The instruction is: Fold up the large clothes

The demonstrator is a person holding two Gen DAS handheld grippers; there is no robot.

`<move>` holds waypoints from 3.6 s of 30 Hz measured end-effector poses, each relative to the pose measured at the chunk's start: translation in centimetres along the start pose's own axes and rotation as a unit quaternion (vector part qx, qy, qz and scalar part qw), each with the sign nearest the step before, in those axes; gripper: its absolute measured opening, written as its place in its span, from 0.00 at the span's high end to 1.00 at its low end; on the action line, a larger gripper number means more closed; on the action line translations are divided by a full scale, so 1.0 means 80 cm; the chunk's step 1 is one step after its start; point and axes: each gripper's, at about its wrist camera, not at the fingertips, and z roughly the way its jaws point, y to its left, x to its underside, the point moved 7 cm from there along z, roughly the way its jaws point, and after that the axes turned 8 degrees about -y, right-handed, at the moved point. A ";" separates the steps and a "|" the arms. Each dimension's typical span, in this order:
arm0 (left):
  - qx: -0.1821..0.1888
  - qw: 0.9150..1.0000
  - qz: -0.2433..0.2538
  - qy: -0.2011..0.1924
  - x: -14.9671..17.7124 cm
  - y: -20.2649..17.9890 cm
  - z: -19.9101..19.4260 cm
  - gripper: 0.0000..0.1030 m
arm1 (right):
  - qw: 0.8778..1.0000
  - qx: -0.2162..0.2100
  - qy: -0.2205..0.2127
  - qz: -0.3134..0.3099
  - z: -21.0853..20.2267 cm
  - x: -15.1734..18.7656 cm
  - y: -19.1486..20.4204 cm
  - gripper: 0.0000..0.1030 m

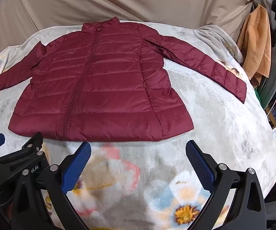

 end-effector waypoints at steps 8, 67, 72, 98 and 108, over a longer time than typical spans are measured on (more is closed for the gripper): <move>0.001 1.000 -0.004 -0.003 0.000 -0.001 -0.002 0.08 | 1.000 -0.004 -0.002 -0.004 0.003 -0.005 0.006 0.05; 0.003 1.000 0.002 -0.004 -0.008 -0.006 -0.001 0.09 | 1.000 0.009 -0.004 0.011 -0.003 -0.001 -0.005 0.05; 0.003 1.000 0.002 -0.005 -0.008 -0.007 -0.001 0.09 | 1.000 0.009 -0.004 0.011 -0.003 -0.001 -0.005 0.05; 0.002 1.000 0.003 -0.004 -0.008 -0.007 -0.001 0.09 | 1.000 0.009 -0.002 0.012 -0.001 0.000 -0.004 0.05; 0.007 1.000 0.004 0.002 -0.005 -0.004 -0.001 0.09 | 1.000 0.003 0.004 0.013 0.005 0.005 -0.008 0.05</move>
